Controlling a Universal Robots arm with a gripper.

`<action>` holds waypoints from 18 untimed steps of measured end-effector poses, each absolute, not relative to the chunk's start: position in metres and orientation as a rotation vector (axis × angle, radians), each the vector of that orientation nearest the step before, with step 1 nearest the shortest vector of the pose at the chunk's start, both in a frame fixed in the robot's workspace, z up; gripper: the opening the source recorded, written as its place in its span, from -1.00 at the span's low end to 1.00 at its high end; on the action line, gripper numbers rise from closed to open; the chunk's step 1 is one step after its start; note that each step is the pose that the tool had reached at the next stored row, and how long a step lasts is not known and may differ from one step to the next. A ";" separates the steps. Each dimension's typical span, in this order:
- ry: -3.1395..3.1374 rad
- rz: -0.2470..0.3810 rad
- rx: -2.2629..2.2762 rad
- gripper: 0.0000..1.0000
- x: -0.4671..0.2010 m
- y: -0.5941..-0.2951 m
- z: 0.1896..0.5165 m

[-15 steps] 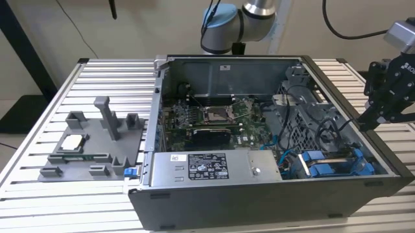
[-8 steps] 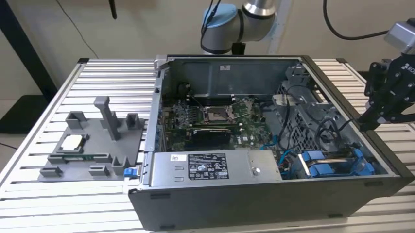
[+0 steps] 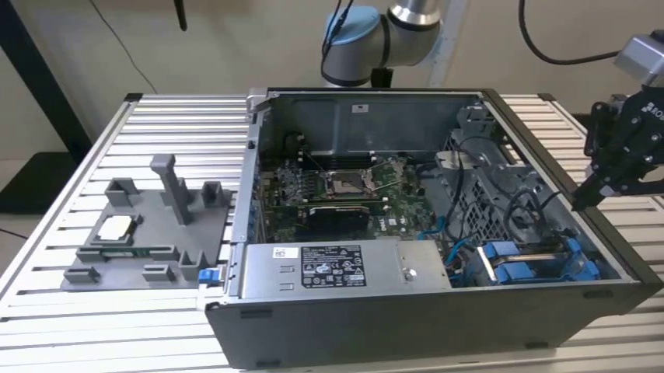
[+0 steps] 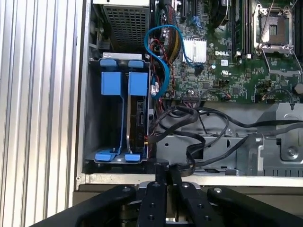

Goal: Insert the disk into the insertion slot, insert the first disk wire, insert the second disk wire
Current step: 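Insert the second disk wire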

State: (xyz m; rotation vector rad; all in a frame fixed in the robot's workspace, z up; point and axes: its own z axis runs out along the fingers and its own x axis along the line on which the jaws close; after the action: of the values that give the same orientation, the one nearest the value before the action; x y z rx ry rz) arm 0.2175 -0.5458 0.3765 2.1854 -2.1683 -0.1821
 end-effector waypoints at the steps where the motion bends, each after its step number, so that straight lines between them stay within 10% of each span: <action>1: -2.169 -0.189 2.179 -0.69 0.217 -0.546 0.376; 18: -2.189 -0.214 2.130 -0.53 0.221 -0.556 0.376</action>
State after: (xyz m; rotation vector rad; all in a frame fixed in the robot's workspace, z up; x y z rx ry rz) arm 0.2214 -0.5562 0.3764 2.1304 -2.1890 -0.2137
